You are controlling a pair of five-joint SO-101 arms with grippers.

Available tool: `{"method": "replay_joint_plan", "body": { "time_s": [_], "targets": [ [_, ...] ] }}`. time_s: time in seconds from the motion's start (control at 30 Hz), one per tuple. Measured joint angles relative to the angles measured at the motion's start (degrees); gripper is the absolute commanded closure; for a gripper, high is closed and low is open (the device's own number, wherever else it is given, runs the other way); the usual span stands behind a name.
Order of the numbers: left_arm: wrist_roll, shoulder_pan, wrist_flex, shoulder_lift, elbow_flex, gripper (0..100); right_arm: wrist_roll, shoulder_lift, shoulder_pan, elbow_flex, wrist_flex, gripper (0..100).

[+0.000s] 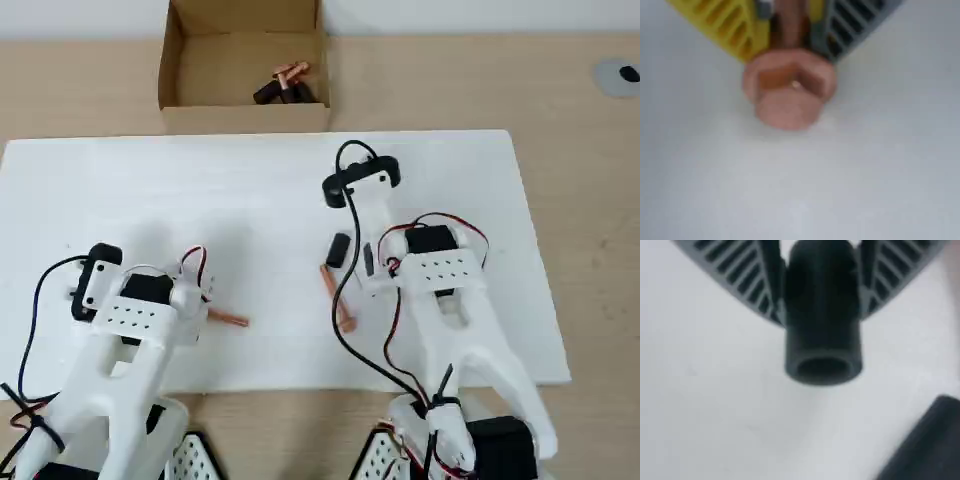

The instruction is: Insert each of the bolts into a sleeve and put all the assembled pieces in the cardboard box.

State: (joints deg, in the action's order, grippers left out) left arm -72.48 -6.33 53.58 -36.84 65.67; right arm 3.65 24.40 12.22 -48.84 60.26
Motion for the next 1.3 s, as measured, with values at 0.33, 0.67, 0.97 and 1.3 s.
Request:
{"method": "replay_joint_plan", "body": {
  "time_s": [0.33, 0.67, 0.97, 1.3],
  "targets": [
    [2.5, 4.4, 0.7, 0.0, -3.3, 99, 0.0, 0.0, 0.0, 0.0, 0.0, 98.7],
    [10.6, 5.0, 28.7, -0.4, -35.4, 99, 0.0, 0.2, 0.0, 0.0, 0.0, 98.7],
    [30.0, 9.2, 21.2, -0.4, -44.4, 99, 0.0, 11.5, 2.5, 0.0, -2.4, 98.6],
    [71.1, 4.2, 4.6, -0.4, -36.4, 99, 0.0, 41.9, 9.8, -5.2, -14.8, 98.6]
  ]
}}
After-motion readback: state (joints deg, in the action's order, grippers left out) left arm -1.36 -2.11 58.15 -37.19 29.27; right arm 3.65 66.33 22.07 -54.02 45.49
